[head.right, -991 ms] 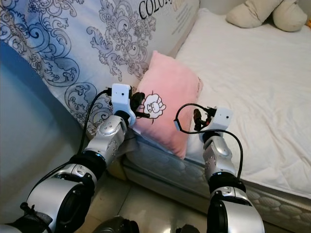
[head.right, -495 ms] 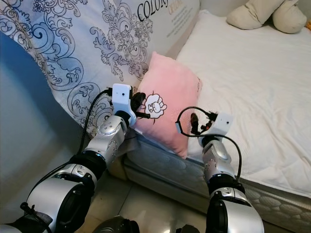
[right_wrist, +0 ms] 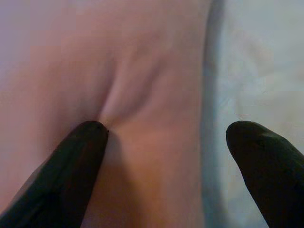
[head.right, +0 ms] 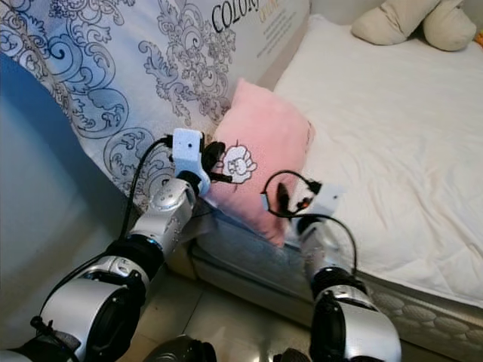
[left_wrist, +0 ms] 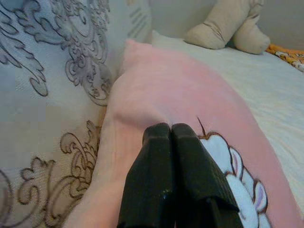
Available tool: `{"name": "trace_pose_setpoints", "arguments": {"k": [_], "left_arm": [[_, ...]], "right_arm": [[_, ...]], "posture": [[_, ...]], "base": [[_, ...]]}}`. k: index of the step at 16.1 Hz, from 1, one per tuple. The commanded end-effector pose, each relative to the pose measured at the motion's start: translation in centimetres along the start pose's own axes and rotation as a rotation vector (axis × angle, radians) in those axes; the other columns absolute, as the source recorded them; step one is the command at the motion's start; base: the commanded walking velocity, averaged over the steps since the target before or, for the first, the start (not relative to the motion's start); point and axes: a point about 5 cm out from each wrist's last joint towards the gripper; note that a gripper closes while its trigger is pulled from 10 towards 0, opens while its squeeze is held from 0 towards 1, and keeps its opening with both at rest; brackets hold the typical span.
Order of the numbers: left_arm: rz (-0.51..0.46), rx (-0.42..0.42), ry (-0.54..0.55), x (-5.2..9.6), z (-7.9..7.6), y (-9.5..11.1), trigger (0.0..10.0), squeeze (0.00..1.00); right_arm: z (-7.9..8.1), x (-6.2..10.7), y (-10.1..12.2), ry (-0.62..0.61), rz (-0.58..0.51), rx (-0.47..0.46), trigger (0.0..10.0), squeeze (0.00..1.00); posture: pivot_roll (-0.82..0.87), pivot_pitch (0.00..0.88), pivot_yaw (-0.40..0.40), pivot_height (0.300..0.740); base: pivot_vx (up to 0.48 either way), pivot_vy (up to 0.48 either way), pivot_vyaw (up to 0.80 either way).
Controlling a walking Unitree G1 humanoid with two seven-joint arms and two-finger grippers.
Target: Clean up the room
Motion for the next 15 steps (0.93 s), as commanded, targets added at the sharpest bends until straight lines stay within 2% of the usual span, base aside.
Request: {"name": "trace_pose_setpoints", "arguments": {"k": [1,2,3,6,9,10,11,15], "left_arm": [[-0.025,-0.018,-0.012,-0.1,0.0,0.6,10.0,0.00],[-0.024,-0.021,-0.015,-0.1,0.0,0.6,10.0,0.00],[-0.024,-0.022,-0.016,-0.1,0.1,0.5,10.0,0.00],[-0.022,-0.026,-0.022,0.0,0.0,0.6,10.0,0.00],[-0.021,-0.021,-0.019,-0.1,0.0,0.6,10.0,0.00],[-0.020,-0.018,-0.017,-0.1,-0.1,0.6,10.0,0.00],[-0.020,-0.015,-0.016,-0.1,-0.1,0.6,10.0,0.00],[-0.018,-0.025,-0.017,0.0,-0.2,0.5,10.0,0.00]], "right_arm": [[1.4,-0.5,-0.7,0.044,0.051,-0.061,10.0,1.00],[1.7,-0.7,-1.0,0.036,0.064,-0.089,10.0,1.00],[1.8,-0.7,-1.3,0.029,0.073,-0.118,10.0,0.00],[2.1,-0.7,-2.5,-0.005,0.132,-0.230,10.0,0.00],[2.9,-1.0,-2.6,0.006,0.146,-0.259,10.0,0.00],[3.3,-1.1,-2.9,0.014,0.159,-0.268,4.5,0.00],[3.8,-1.2,-3.1,0.028,0.169,-0.264,0.0,0.00],[4.8,-1.5,-2.9,0.073,0.147,-0.190,0.0,0.00]], "posture": [[-0.05,0.000,0.075,0.714],[-0.04,0.000,0.082,0.714],[-0.04,0.000,0.085,0.714],[-0.03,0.000,0.086,0.714],[-0.03,0.000,0.075,0.714],[-0.03,0.000,0.069,0.714],[-0.03,0.000,0.065,0.714],[-0.03,0.000,0.058,0.714]], "base": [[0.000,0.000,0.00],[0.000,0.000,0.00],[0.000,0.000,0.00],[0.000,0.000,0.00],[0.000,0.000,0.00],[0.000,0.000,0.00],[0.000,0.000,0.00],[0.000,0.000,0.00]]}}
Point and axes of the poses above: a point about 5 cm out from each wrist's last joint towards the gripper, its own x axis pointing back from the gripper into the wrist, its own y axis along the axis of the wrist's last joint, z = x × y, and after that the axes turned 12 degrees about -x, right-handed
